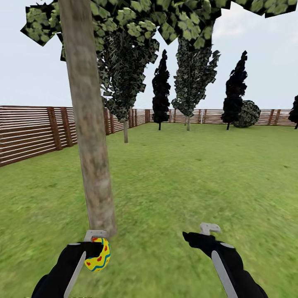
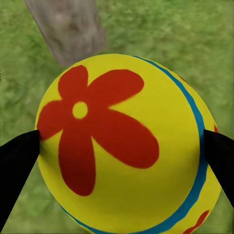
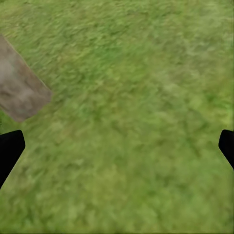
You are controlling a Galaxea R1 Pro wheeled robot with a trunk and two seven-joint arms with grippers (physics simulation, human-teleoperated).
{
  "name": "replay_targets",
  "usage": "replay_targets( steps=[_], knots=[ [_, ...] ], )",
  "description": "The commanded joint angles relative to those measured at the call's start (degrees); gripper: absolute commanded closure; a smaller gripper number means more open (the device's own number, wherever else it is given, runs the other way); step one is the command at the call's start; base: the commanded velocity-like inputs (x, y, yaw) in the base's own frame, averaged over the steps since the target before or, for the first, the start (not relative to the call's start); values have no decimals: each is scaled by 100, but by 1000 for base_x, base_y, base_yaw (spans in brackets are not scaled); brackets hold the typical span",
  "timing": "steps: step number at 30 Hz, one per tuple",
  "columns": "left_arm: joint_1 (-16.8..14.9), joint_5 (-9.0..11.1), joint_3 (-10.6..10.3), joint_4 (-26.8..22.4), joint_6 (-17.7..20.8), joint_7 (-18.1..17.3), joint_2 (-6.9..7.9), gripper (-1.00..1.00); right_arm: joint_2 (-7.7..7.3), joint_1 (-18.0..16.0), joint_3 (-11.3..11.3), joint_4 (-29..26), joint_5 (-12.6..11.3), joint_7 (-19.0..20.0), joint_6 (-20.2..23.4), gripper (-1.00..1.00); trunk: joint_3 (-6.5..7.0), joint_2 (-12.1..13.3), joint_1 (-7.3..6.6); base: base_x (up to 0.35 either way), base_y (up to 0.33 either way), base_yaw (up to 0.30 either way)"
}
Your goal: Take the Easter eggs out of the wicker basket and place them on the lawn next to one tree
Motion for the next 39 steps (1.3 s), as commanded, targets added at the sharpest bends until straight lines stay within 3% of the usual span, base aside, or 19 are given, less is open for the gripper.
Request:
replay_targets(
  steps=[1, 28, 39],
  knots=[
    [-5, -6, -4, -7, 29, 4, 0, 100, -5, -4, 9, -6, -49, -43, 19, -100, -7, -4, 1, 109, -301, 268],
    [-5, 3, 0, -3, 3, 3, 0, 100, -5, -4, 27, -6, -49, -47, 19, -100, -7, -4, 1, 186, -257, 287],
    [-5, 2, 0, 2, 3, 1, 0, 100, 8, -5, 41, -114, -62, -30, 30, -100, -2, -4, 1, 247, -216, -19]
  ],
)
